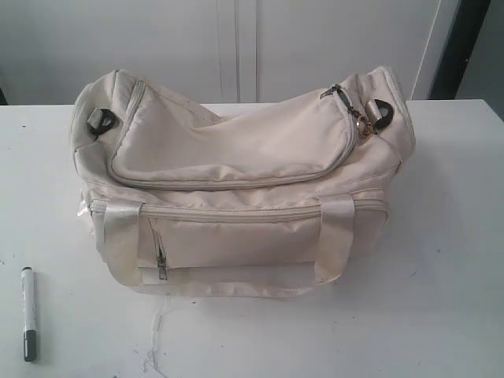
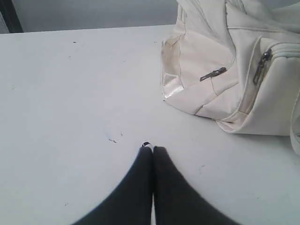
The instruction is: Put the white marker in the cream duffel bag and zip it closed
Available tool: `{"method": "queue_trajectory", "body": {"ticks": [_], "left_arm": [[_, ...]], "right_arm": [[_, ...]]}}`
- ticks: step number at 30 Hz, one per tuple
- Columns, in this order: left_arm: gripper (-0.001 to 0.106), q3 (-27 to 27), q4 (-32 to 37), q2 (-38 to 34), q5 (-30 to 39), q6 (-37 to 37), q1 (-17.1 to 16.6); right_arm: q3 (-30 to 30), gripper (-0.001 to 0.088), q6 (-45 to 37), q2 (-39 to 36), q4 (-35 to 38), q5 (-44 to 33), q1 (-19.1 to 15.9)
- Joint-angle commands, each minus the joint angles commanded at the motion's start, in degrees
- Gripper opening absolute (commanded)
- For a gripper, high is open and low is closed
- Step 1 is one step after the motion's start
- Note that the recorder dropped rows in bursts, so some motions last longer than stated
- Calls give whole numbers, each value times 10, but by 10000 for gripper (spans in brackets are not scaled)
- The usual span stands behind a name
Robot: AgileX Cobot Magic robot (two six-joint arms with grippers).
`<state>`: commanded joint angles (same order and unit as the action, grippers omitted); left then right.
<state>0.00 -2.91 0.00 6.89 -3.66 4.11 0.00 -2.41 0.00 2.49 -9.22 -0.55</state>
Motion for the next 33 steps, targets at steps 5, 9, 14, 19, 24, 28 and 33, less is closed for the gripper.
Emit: {"method": "queue_trajectory", "body": {"ticks": [5, 9, 14, 19, 24, 28, 33], "left_arm": [[0, 0, 0, 0, 0, -127, 0], [0, 0, 0, 0, -28, -192, 0], [0, 0, 0, 0, -65, -255, 0], [0, 0, 0, 0, -105, -256, 0], [0, 0, 0, 0, -103, -256, 0], [0, 0, 0, 0, -103, -250, 0], [0, 0, 0, 0, -103, -246, 0]], "right_arm": [[0, 7, 34, 0, 9, 227, 0], [0, 7, 89, 0, 9, 308, 0], [0, 7, 221, 0, 5, 326, 0], [-66, 7, 174, -13, 4, 332, 0], [-155, 7, 140, -136, 4, 339, 0], [-231, 7, 140, -248, 3, 326, 0], [-305, 7, 140, -337, -10, 279, 0]]}}
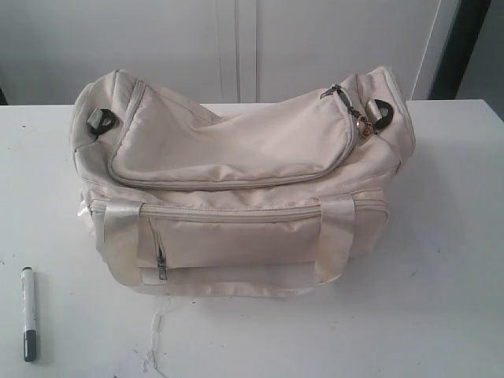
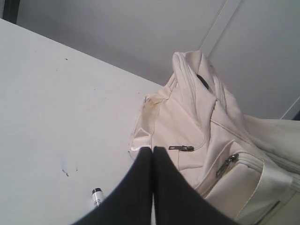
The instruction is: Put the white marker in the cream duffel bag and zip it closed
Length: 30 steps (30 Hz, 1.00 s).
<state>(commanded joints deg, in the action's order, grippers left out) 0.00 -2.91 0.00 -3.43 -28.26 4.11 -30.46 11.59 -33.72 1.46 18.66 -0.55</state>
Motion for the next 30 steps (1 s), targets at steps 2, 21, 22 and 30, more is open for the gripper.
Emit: {"method": "queue_trajectory", "body": {"ticks": [2, 21, 22, 30], "left_arm": [[0, 0, 0, 0, 0, 0, 0], [0, 0, 0, 0, 31, 15, 0], [0, 0, 0, 0, 31, 15, 0], [0, 0, 0, 0, 31, 15, 0]], "right_arm": [[-31, 7, 0, -29, -10, -27, 0], [-282, 7, -79, -263, -30, -379, 0], [-300, 7, -97, -278, -15, -407, 0], [-409, 7, -311, -381, 179, -603, 0]]}}
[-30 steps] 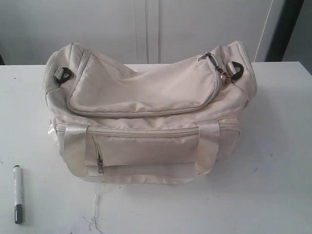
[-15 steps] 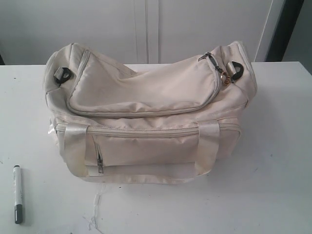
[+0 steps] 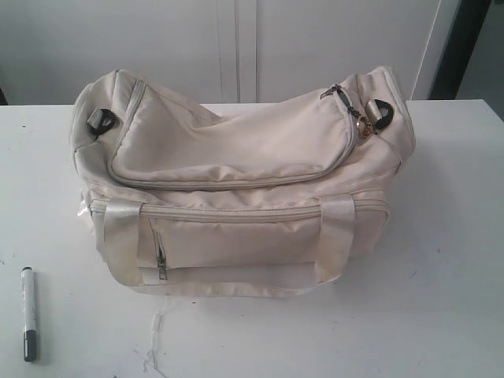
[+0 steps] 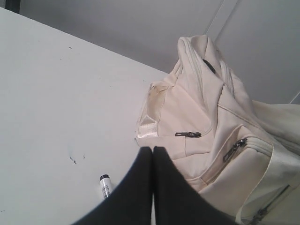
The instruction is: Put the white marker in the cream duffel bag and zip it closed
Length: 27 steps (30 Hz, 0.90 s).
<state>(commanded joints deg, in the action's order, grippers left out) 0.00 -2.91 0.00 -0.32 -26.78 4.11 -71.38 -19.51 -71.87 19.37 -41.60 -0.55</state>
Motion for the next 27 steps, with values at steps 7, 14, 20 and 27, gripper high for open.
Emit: {"method": "queue_trajectory", "body": {"ticks": [7, 14, 20, 27], "left_arm": [[0, 0, 0, 0, 0, 0, 0], [0, 0, 0, 0, 0, 0, 0], [0, 0, 0, 0, 17, 0, 0], [0, 0, 0, 0, 17, 0, 0]], "right_arm": [[-70, 7, -72, -86, 95, -85, 0], [-142, 64, -72, -150, 94, -121, 0], [-192, 419, -72, -207, 93, -138, 0], [-215, 631, -60, -263, 93, -118, 0]]}}
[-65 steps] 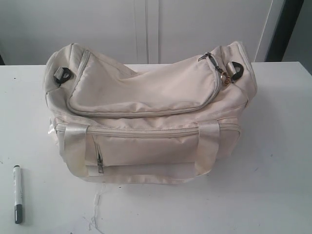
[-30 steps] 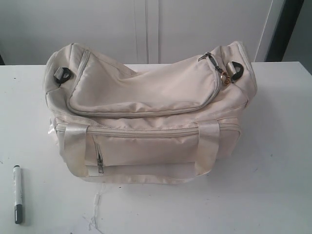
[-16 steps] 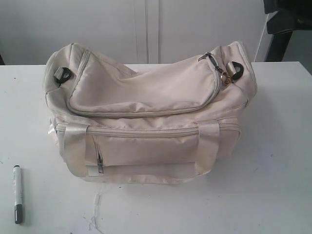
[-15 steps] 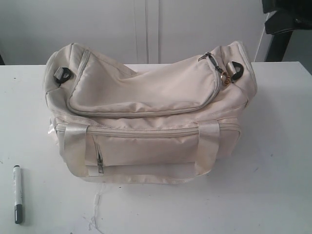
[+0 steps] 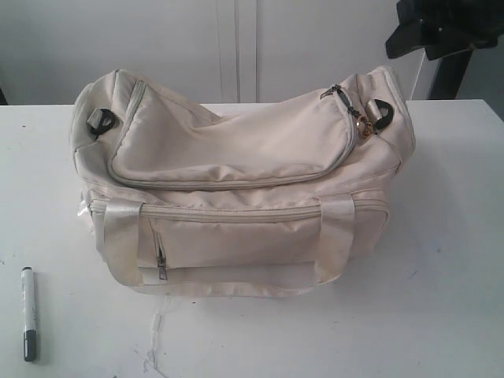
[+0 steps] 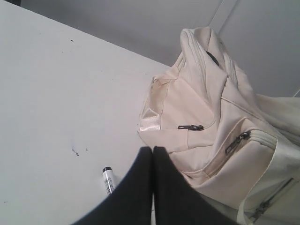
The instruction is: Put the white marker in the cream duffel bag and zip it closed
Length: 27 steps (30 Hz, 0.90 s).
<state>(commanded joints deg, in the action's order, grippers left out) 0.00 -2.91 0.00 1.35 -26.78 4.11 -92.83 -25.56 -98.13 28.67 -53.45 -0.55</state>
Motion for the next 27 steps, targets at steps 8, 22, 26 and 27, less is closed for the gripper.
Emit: {"method": "queue_trajectory", "body": {"ticks": [8, 22, 26, 27], "left_arm": [[0, 0, 0, 0, 0, 0, 0], [0, 0, 0, 0, 4, 0, 0], [0, 0, 0, 0, 4, 0, 0], [0, 0, 0, 0, 4, 0, 0]], "right_arm": [[-32, 602, 27, -62, -1, 24, 0], [-38, 561, 33, -99, 6, 41, 0], [-38, 527, 33, -117, 22, 40, 0], [-38, 507, 33, -120, 26, 40, 0]]}}
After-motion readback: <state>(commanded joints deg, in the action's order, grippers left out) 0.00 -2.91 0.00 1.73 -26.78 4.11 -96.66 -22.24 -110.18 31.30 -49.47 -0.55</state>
